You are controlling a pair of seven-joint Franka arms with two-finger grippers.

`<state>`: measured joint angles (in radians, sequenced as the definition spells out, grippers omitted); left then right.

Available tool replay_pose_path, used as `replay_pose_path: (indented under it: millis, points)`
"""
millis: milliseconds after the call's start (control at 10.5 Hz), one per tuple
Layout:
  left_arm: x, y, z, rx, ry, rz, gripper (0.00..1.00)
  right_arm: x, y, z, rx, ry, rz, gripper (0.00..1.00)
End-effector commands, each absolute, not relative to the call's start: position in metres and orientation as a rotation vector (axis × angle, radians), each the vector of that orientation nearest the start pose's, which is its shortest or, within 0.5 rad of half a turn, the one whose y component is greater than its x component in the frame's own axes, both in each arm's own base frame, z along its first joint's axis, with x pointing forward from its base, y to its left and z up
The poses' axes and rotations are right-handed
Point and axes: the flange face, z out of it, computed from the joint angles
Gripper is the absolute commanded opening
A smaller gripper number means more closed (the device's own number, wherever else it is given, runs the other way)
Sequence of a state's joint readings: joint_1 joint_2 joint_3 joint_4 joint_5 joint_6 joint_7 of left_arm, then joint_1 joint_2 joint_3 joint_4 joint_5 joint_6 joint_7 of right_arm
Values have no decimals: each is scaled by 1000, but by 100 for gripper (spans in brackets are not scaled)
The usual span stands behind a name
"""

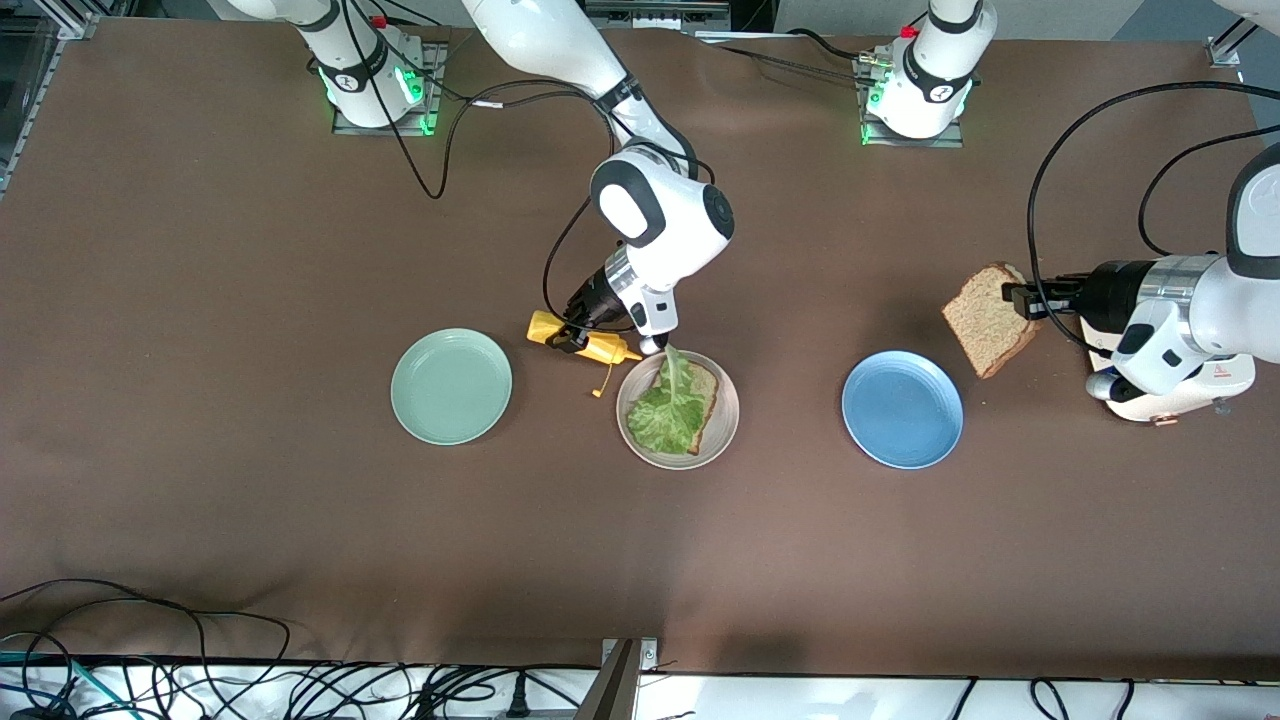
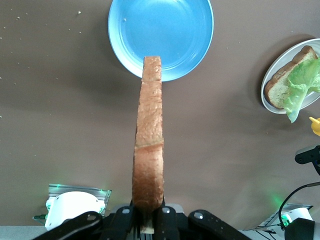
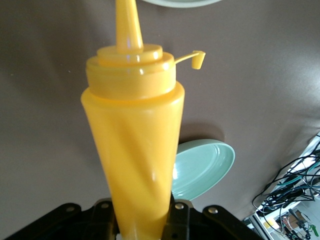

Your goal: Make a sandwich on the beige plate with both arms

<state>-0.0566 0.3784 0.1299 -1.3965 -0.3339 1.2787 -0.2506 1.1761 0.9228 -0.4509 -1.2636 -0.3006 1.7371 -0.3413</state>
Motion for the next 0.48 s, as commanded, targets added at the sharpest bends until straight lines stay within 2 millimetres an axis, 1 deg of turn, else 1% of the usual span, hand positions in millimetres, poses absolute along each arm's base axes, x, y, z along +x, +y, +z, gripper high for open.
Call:
replay_pose_path:
  millis: [0,96,191,287,383]
  points:
    - [614,-9,474,-3229,-465,852,0,534,469,281,2204,1418,-268,0]
    - [614,-14,474,-3226,-471,854,0,552,445,301,2361,1446,-287,0]
    - [614,-24,476,-3226,-465,855,0,564,425,320,2453,1511,-294,0]
    - [614,-46,477,-3248,-467,879,0,578,398,338,2558,1541,-292,0]
    - [615,-57,478,-3261,-530,905,0,590,370,357,2658,1596,-276,0]
